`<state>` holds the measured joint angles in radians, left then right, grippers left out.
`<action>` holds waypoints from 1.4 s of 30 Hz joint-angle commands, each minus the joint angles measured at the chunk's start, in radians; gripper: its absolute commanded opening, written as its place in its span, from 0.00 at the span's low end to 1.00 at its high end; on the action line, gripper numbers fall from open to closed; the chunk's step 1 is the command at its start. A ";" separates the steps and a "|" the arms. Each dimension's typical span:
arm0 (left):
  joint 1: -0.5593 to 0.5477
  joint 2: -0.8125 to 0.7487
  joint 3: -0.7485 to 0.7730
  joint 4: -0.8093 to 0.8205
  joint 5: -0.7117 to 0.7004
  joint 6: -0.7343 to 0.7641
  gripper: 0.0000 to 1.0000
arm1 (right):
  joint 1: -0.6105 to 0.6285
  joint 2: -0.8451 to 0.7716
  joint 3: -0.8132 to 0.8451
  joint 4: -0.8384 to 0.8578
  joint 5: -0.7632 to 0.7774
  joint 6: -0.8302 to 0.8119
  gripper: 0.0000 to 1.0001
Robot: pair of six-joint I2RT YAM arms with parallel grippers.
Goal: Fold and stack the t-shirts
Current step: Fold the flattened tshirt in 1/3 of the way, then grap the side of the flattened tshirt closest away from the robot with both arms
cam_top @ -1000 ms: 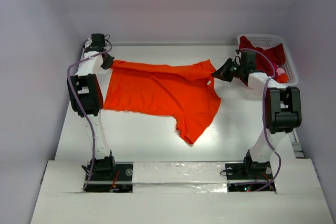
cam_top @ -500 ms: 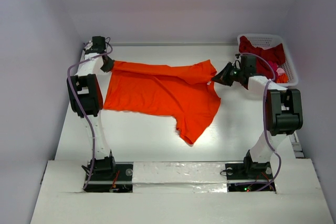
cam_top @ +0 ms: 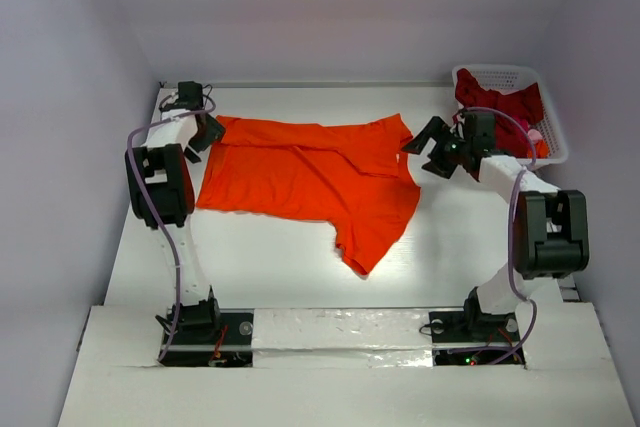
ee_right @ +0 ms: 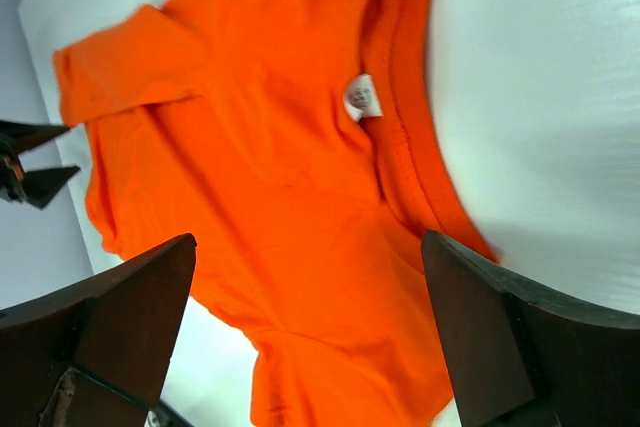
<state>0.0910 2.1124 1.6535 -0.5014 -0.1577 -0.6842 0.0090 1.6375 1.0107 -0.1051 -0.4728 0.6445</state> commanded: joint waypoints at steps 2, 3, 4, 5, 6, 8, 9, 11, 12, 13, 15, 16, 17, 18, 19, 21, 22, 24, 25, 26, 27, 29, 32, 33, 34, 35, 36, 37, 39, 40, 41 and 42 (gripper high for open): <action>-0.004 -0.199 -0.052 -0.002 -0.008 0.028 0.71 | 0.008 -0.113 0.026 -0.033 0.036 -0.025 1.00; -0.004 -0.219 -0.087 -0.002 -0.008 0.034 0.71 | 0.008 -0.125 0.022 -0.047 0.011 -0.022 1.00; -0.004 -0.262 -0.107 -0.002 -0.008 0.035 0.70 | 0.017 -0.137 0.017 -0.054 0.005 -0.020 1.00; -0.004 -0.284 -0.130 0.006 -0.003 0.035 0.70 | 0.017 -0.171 0.011 -0.064 0.002 -0.020 1.00; -0.004 -0.308 -0.179 0.011 0.001 0.035 0.69 | 0.031 -0.191 -0.009 -0.079 -0.003 -0.022 1.00; -0.004 -0.377 -0.222 0.011 0.013 0.040 0.68 | 0.054 -0.238 -0.021 -0.113 -0.003 -0.055 1.00; -0.004 -0.400 -0.263 0.009 0.017 0.044 0.67 | 0.065 -0.249 -0.024 -0.166 0.005 -0.071 1.00; -0.004 -0.468 -0.308 0.000 0.036 0.063 0.65 | 0.097 -0.268 -0.035 -0.218 0.013 -0.110 1.00; -0.004 -0.491 -0.351 -0.006 0.043 0.071 0.63 | 0.111 -0.287 -0.046 -0.249 -0.007 -0.117 1.00; -0.013 -0.529 -0.374 -0.012 0.047 0.075 0.61 | 0.124 -0.295 -0.056 -0.261 -0.015 -0.123 0.98; -0.013 -0.563 -0.441 -0.019 0.086 0.097 0.52 | 0.167 -0.314 -0.089 -0.291 -0.015 -0.121 0.97; -0.013 -0.586 -0.461 -0.026 0.095 0.103 0.49 | 0.181 -0.332 -0.102 -0.294 -0.015 -0.118 0.95; -0.013 -0.595 -0.478 -0.046 0.112 0.113 0.47 | 0.190 -0.337 -0.127 -0.297 -0.018 -0.111 0.95; -0.022 -0.604 -0.513 -0.052 0.119 0.120 0.47 | 0.203 -0.334 -0.136 -0.309 -0.032 -0.109 0.94; -0.022 -0.621 -0.527 -0.060 0.124 0.126 0.47 | 0.203 -0.324 -0.147 -0.315 -0.036 -0.106 0.91; -0.022 -0.634 -0.550 -0.092 0.109 0.138 0.46 | 0.230 -0.312 -0.176 -0.324 -0.053 -0.106 0.86; -0.022 -0.641 -0.569 -0.103 0.107 0.146 0.46 | 0.241 -0.306 -0.182 -0.330 -0.050 -0.111 0.84; -0.022 -0.647 -0.581 -0.133 0.096 0.162 0.45 | 0.265 -0.300 -0.193 -0.350 -0.046 -0.121 0.83; -0.022 -0.651 -0.581 -0.144 0.096 0.167 0.44 | 0.288 -0.300 -0.195 -0.358 -0.046 -0.126 0.83; -0.022 -0.652 -0.583 -0.161 0.086 0.170 0.42 | 0.301 -0.301 -0.196 -0.367 -0.043 -0.137 0.83; -0.022 -0.657 -0.590 -0.166 0.081 0.173 0.42 | 0.312 -0.303 -0.195 -0.389 -0.035 -0.143 0.83; -0.022 -0.675 -0.597 -0.166 0.064 0.179 0.42 | 0.353 -0.309 -0.196 -0.406 -0.023 -0.161 0.83; -0.022 -0.674 -0.597 -0.172 0.040 0.186 0.42 | 0.408 -0.314 -0.218 -0.432 0.005 -0.170 0.83; -0.022 -0.671 -0.597 -0.175 0.035 0.187 0.42 | 0.417 -0.317 -0.228 -0.427 0.005 -0.171 0.83; -0.022 -0.660 -0.594 -0.178 0.032 0.187 0.42 | 0.427 -0.317 -0.242 -0.420 0.005 -0.167 0.83; -0.022 -0.654 -0.592 -0.183 0.032 0.190 0.42 | 0.442 -0.320 -0.273 -0.412 0.002 -0.158 0.83; -0.022 -0.644 -0.590 -0.187 0.035 0.192 0.42 | 0.453 -0.318 -0.284 -0.401 0.003 -0.158 0.83; -0.031 -0.629 -0.587 -0.192 0.040 0.192 0.42 | 0.463 -0.317 -0.293 -0.398 0.010 -0.157 0.82; -0.031 -0.611 -0.586 -0.200 0.041 0.193 0.41 | 0.508 -0.305 -0.302 -0.390 0.011 -0.146 0.82; -0.031 -0.605 -0.584 -0.203 0.041 0.193 0.40 | 0.520 -0.304 -0.302 -0.386 0.010 -0.146 0.82; -0.040 -0.600 -0.584 -0.204 0.032 0.195 0.40 | 0.534 -0.295 -0.304 -0.381 0.008 -0.134 0.82; -0.040 -0.595 -0.583 -0.206 0.026 0.196 0.40 | 0.546 -0.291 -0.308 -0.369 0.008 -0.126 0.81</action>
<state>0.0616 1.5009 1.0599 -0.6678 -0.1055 -0.5053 0.5133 1.3426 0.7033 -0.5095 -0.4698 0.5030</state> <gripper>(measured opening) 0.402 0.817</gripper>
